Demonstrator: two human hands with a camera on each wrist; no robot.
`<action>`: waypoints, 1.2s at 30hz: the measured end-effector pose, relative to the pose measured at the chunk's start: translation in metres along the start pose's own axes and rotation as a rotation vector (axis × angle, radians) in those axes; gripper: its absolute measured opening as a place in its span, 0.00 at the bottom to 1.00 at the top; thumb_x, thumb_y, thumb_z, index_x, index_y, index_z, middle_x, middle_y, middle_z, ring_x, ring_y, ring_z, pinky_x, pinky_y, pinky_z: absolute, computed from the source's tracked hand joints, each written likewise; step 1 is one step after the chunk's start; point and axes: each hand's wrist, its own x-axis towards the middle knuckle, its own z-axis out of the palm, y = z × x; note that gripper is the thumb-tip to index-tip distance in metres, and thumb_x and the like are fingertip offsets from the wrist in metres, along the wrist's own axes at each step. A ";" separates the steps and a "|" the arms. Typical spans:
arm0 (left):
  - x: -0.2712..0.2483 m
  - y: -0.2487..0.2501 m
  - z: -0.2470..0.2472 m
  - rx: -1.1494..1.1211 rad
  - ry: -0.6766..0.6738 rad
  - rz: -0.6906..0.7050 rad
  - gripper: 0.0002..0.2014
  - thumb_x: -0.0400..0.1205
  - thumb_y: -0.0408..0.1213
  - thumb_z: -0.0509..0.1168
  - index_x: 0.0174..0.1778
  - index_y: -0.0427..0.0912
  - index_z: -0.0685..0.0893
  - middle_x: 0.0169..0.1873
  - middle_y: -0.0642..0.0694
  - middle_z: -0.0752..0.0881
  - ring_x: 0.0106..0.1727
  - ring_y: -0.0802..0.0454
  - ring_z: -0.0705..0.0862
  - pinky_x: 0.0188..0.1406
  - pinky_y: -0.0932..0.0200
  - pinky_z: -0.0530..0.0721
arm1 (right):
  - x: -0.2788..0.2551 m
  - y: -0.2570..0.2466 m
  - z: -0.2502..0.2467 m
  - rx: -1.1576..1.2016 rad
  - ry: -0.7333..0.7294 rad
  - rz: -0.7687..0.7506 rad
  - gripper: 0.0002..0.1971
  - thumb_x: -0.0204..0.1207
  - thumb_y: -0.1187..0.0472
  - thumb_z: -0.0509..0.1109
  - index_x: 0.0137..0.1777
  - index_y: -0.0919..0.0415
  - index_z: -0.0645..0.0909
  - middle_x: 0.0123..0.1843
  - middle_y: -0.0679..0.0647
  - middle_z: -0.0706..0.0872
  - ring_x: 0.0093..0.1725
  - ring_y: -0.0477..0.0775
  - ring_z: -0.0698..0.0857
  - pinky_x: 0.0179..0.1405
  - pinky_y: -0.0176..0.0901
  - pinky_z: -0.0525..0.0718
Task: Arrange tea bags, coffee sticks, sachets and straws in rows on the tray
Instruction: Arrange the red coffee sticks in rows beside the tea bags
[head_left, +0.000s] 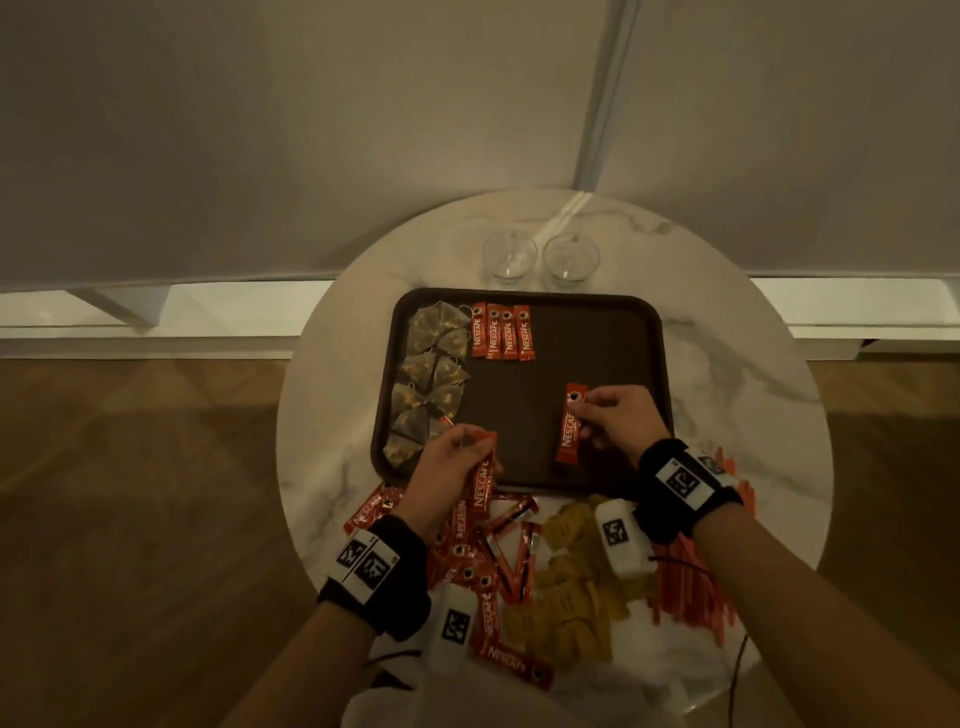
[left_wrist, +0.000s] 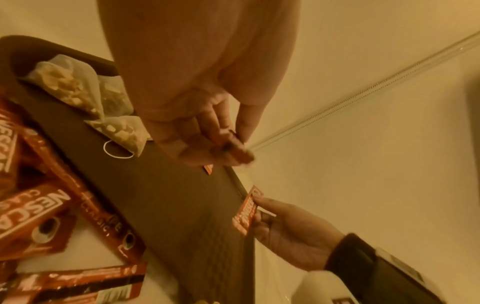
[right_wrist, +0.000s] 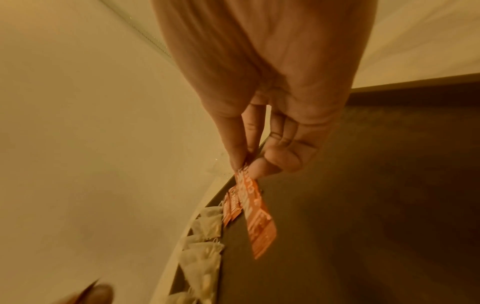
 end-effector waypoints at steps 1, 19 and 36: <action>0.005 0.000 0.000 -0.001 0.013 -0.014 0.05 0.86 0.37 0.62 0.51 0.42 0.82 0.36 0.43 0.86 0.33 0.53 0.83 0.34 0.59 0.83 | 0.013 -0.003 -0.001 -0.019 0.001 0.004 0.05 0.76 0.61 0.75 0.45 0.63 0.87 0.39 0.63 0.88 0.34 0.56 0.82 0.31 0.41 0.80; 0.074 -0.007 -0.015 -0.023 -0.001 -0.116 0.09 0.87 0.35 0.61 0.60 0.41 0.83 0.39 0.44 0.85 0.32 0.55 0.83 0.28 0.61 0.81 | 0.166 -0.055 0.023 -0.380 0.144 0.014 0.10 0.72 0.66 0.78 0.53 0.65 0.86 0.44 0.56 0.88 0.34 0.47 0.87 0.28 0.32 0.80; 0.086 -0.017 -0.019 -0.014 0.004 -0.136 0.10 0.87 0.36 0.61 0.62 0.41 0.82 0.41 0.42 0.87 0.34 0.52 0.85 0.32 0.58 0.84 | 0.135 -0.023 0.025 -0.483 0.148 -0.126 0.11 0.77 0.58 0.74 0.58 0.56 0.81 0.43 0.47 0.80 0.41 0.41 0.79 0.35 0.29 0.73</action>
